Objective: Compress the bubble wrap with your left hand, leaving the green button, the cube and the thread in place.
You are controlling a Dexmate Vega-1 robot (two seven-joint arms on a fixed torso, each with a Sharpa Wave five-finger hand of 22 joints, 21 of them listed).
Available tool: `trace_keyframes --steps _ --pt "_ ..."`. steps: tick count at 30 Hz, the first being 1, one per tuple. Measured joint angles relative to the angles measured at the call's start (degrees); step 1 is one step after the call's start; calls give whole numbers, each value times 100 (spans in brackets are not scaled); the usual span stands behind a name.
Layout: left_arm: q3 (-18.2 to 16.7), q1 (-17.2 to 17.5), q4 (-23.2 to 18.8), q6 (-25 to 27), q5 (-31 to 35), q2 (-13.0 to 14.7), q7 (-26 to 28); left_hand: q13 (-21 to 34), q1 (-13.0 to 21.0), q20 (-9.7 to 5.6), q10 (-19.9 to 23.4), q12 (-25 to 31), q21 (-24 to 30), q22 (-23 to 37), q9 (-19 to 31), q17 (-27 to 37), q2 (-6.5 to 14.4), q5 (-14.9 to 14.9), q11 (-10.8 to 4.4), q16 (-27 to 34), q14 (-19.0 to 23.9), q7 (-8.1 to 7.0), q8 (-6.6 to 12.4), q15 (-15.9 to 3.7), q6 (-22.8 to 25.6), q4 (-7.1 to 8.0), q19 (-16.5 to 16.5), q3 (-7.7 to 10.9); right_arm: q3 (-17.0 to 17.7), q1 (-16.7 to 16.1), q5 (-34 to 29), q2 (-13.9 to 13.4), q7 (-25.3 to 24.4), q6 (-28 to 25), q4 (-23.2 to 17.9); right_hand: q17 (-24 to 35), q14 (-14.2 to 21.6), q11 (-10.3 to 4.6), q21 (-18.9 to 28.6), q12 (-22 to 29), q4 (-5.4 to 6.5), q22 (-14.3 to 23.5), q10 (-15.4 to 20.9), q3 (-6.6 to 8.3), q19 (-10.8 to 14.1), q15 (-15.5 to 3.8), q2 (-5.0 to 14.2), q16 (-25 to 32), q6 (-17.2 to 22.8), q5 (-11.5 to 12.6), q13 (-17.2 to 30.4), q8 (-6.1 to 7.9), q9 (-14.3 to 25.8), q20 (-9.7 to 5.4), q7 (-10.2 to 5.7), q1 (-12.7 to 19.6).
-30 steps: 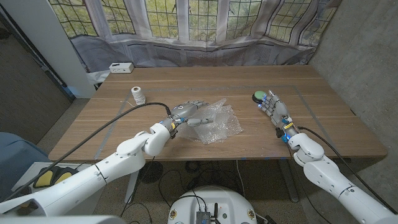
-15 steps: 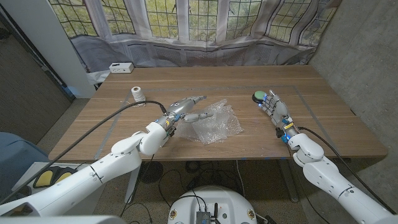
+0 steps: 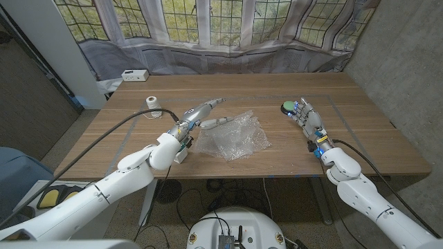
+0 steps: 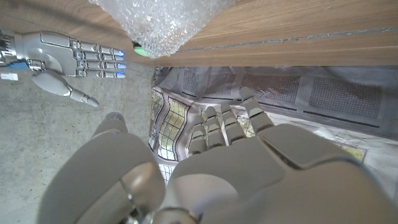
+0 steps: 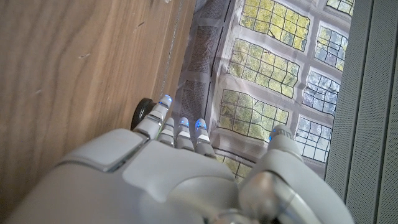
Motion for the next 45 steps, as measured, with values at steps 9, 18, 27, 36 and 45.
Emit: trace_keyframes --steps 9,18,27,36,45 --pt "-313 168 -25 -264 -475 -30 114 -30 -21 0 0 0 -44 0 0 0 21 0 0 0 0 39 0 0 -20 0 0 0 19 -14 -44 2 0 86 -28 1 0 0 0 0 -21 0 0 -21 0 0 0 0 24 0 0 0 0 0 24 0" --pt "-566 290 93 -647 -1119 -149 139 -71 -44 24 31 0 -111 0 0 1 44 0 31 0 31 70 0 31 12 0 -24 0 23 -20 -60 2 0 124 -45 1 -1 0 0 0 -21 0 -1 -21 0 0 0 0 31 0 1 0 0 0 32 0" --pt "-746 369 261 -1046 -1746 -285 96 -135 -99 153 106 0 -112 -1 0 1 99 0 61 0 61 70 44 61 12 0 33 0 31 -31 -60 -14 4 125 -67 1 -1 0 0 0 -21 0 -1 -21 -1 1 0 0 31 0 1 0 0 0 32 0" --pt "-902 433 492 -1424 -2433 -446 15 -169 -104 153 125 22 -167 -1 0 2 104 0 80 0 113 50 44 71 74 0 33 0 48 -38 -60 -30 13 125 -79 1 -1 0 0 0 -21 0 -1 -21 -1 1 0 0 31 0 1 0 0 1 32 0" --pt "-1030 464 894 -1683 -3080 -740 -162 -239 -144 153 107 16 -245 -1 0 2 145 0 67 -3 100 -4 44 83 37 24 33 -24 63 -47 -32 -27 18 127 -76 1 -1 0 0 0 -21 0 -1 -21 -1 1 0 0 30 0 1 0 0 1 32 0"
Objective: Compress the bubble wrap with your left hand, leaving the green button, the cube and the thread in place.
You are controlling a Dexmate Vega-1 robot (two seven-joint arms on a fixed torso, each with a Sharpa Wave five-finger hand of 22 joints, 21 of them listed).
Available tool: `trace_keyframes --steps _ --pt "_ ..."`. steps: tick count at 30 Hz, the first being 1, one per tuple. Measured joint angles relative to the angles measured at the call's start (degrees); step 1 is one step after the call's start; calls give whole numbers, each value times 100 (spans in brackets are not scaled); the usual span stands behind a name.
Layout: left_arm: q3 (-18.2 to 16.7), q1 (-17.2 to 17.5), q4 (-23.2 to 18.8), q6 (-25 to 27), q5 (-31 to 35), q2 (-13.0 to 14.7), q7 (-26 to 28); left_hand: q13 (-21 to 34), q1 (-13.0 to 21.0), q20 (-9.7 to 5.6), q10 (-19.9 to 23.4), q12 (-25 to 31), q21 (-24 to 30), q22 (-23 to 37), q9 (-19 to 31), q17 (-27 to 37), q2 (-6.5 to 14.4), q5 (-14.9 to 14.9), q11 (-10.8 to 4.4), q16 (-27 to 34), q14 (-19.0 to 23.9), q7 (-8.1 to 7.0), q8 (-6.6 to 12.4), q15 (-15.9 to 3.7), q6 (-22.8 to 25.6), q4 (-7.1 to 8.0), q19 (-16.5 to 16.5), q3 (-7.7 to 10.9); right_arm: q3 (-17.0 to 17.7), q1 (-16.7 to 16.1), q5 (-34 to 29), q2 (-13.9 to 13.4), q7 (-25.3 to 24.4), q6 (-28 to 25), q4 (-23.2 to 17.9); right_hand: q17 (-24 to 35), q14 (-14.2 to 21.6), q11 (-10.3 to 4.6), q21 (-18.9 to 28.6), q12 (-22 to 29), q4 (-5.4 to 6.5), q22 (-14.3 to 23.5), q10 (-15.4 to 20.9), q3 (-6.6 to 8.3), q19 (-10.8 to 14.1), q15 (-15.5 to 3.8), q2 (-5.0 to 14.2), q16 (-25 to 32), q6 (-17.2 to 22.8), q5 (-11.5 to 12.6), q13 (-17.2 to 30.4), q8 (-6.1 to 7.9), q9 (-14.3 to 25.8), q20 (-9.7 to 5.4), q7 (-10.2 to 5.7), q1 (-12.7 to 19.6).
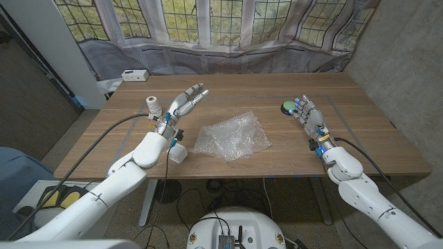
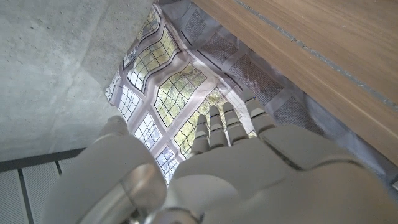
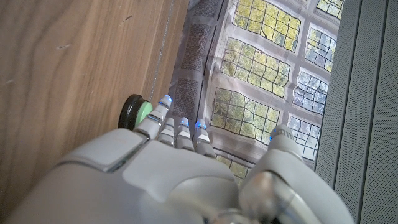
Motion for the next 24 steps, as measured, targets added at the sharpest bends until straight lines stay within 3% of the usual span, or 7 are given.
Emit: trace_keyframes --steps 4,9,24 --pt "-11 -20 166 -120 -258 -121 -78 -65 -20 -2 -151 -61 -73 0 0 0 20 0 -11 -43 -94 2 -50 25 -266 0 -1 0 4 -12 4 0 -8 0 0 0 0 0 0 0 0 0 0 0 0 0 0 0 0 0 0 0 0 0 0 0" --pt "-20 -59 372 -222 -492 -280 -127 -145 -58 -135 -297 -83 -171 0 0 1 -18 0 32 -65 -205 23 -93 16 -574 -24 -66 -24 9 -24 12 -3 -19 -2 -2 -28 0 0 0 0 20 0 0 -20 0 0 0 0 0 0 0 0 0 0 0 0" --pt "32 -202 811 -386 -1321 -570 -427 -215 -88 -215 -396 -83 -254 0 1 1 12 0 55 -88 -311 51 -82 60 -600 -47 -114 -47 19 -22 23 1 32 7 17 -28 0 0 0 0 24 0 0 -24 0 0 0 0 0 0 0 0 0 0 0 0"
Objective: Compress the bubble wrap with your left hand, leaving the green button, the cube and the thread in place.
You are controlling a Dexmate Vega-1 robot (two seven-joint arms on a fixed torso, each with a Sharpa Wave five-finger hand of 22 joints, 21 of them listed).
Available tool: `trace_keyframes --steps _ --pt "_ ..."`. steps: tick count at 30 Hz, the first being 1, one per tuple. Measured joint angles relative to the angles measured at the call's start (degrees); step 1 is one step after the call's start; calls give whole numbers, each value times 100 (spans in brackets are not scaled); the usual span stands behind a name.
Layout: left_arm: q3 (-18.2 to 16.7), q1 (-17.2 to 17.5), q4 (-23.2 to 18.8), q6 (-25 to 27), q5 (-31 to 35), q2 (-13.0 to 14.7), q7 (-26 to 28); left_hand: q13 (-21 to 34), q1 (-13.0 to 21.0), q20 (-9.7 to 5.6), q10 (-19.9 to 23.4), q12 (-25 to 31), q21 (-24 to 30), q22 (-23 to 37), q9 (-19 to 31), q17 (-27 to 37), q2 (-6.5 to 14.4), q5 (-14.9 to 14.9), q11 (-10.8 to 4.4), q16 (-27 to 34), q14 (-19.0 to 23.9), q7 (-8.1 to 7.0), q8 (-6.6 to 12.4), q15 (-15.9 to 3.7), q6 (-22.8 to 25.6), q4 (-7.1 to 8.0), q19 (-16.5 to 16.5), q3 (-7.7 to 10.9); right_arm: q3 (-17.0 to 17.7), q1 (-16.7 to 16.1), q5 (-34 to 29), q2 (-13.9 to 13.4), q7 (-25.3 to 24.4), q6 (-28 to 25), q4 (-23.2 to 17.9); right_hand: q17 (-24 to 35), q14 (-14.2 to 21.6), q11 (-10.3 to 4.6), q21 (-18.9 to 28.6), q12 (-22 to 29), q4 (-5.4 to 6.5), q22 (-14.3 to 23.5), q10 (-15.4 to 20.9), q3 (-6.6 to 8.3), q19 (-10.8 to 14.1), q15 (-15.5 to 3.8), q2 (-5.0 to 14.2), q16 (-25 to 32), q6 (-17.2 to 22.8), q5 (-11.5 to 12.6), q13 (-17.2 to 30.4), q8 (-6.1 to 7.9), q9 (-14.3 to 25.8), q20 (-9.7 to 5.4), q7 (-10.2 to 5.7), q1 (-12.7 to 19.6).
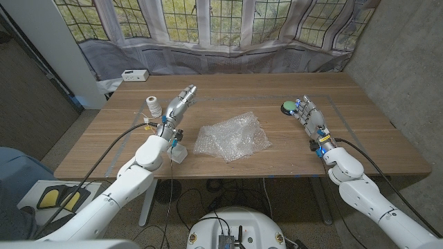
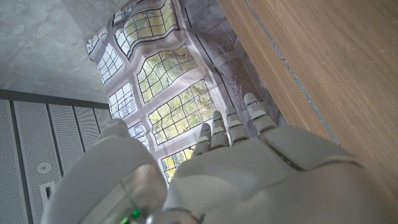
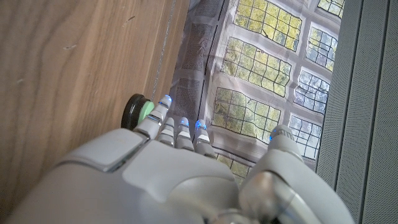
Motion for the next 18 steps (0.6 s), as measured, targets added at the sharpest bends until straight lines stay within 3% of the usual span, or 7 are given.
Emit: trace_keyframes --steps 18 --pt "25 -66 73 2 -396 -111 -115 -53 -68 20 0 0 -73 0 -19 -3 8 -31 0 0 -17 63 59 17 64 16 -21 -16 -29 63 -23 21 45 66 28 1 21 -21 -30 0 0 0 165 0 0 -21 0 0 52 0 0 0 0 0 -11 0"
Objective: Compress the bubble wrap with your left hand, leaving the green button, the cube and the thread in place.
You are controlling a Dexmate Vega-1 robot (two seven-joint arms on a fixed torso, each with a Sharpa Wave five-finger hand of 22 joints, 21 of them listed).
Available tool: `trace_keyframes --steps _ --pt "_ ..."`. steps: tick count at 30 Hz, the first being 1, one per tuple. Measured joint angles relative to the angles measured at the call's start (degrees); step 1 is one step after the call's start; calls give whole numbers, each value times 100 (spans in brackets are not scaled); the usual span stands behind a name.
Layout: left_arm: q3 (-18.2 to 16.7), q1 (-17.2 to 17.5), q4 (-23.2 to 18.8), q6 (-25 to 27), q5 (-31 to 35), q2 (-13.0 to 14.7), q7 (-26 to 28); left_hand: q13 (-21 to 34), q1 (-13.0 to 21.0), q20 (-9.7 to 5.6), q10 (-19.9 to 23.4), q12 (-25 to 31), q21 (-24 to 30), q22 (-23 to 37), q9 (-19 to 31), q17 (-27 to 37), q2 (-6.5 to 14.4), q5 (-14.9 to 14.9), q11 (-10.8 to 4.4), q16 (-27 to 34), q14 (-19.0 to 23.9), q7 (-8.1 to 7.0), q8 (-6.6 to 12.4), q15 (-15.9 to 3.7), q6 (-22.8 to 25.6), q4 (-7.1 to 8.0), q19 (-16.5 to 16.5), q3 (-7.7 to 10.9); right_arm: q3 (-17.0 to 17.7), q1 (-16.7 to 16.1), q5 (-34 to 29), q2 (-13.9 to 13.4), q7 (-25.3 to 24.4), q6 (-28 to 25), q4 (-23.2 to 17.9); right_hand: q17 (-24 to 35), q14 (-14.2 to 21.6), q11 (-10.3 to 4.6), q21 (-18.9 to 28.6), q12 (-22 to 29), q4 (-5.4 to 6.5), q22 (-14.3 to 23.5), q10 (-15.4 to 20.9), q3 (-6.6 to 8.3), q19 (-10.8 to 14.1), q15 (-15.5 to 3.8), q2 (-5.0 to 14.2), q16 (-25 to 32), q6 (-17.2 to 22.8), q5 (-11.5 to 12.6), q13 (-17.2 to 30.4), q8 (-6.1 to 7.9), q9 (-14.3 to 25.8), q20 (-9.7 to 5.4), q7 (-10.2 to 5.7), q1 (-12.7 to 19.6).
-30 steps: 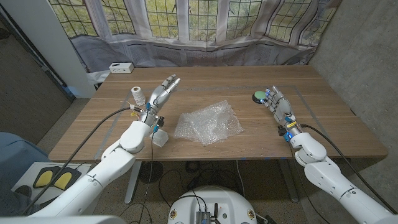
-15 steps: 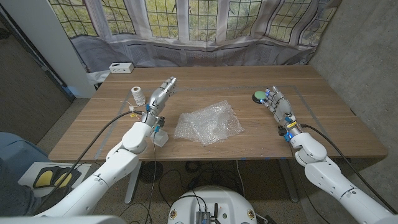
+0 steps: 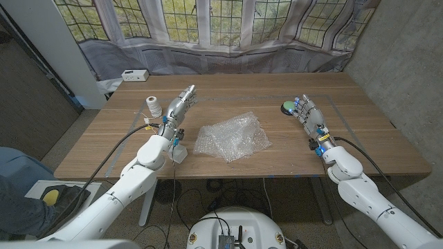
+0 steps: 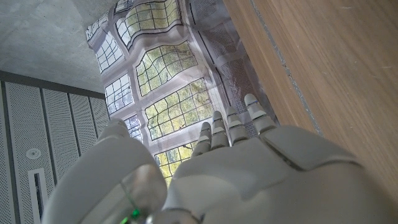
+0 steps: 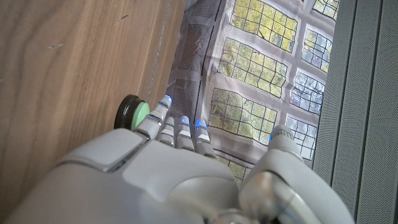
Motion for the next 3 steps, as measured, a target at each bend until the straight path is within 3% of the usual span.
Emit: trace_keyframes --steps 3 --pt "-1 1 -10 0 -10 -8 11 0 0 0 0 0 0 0 -9 -26 0 0 0 0 0 -11 0 0 54 0 0 0 0 1 0 -5 2 0 -6 0 0 0 0 0 0 0 0 0 0 0 0 0 0 0 0 0 0 0 0 0"
